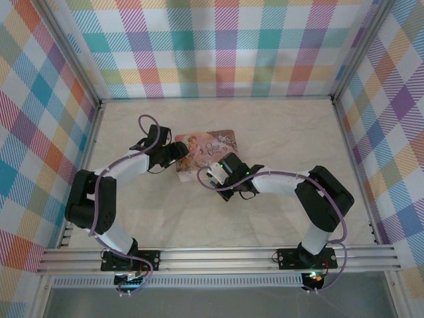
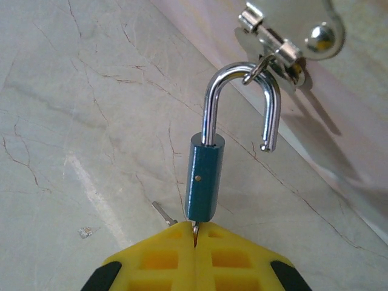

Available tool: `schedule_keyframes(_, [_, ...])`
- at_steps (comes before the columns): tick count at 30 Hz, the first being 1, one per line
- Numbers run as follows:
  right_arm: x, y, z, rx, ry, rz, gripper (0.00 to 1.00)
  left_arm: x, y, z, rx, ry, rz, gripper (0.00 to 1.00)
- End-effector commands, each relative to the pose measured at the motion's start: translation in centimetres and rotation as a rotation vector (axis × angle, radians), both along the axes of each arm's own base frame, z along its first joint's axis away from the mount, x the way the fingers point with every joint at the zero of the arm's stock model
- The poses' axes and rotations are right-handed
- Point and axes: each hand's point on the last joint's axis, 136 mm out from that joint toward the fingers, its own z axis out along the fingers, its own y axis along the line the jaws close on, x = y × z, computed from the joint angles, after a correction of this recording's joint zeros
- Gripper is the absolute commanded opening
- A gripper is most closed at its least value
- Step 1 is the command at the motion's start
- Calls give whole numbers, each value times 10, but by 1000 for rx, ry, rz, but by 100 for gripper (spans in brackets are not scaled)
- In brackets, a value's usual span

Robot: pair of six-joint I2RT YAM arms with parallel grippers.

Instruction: Unlock a padlock with a key

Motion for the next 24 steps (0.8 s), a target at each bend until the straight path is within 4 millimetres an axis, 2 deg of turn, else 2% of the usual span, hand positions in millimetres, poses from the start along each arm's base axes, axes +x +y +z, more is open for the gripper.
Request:
schedule_keyframes(1, [-4, 5, 7, -2, -23, 53, 0, 19, -4, 12, -17, -52, -18, 59])
schedule_keyframes(17, [-1, 2, 4, -72, -105, 101, 0, 27, -11, 8, -26, -39, -49, 59])
schedule_keyframes(24, [14, -3, 6, -135, -219, 150, 0, 25, -12, 5, -28, -33, -54, 59])
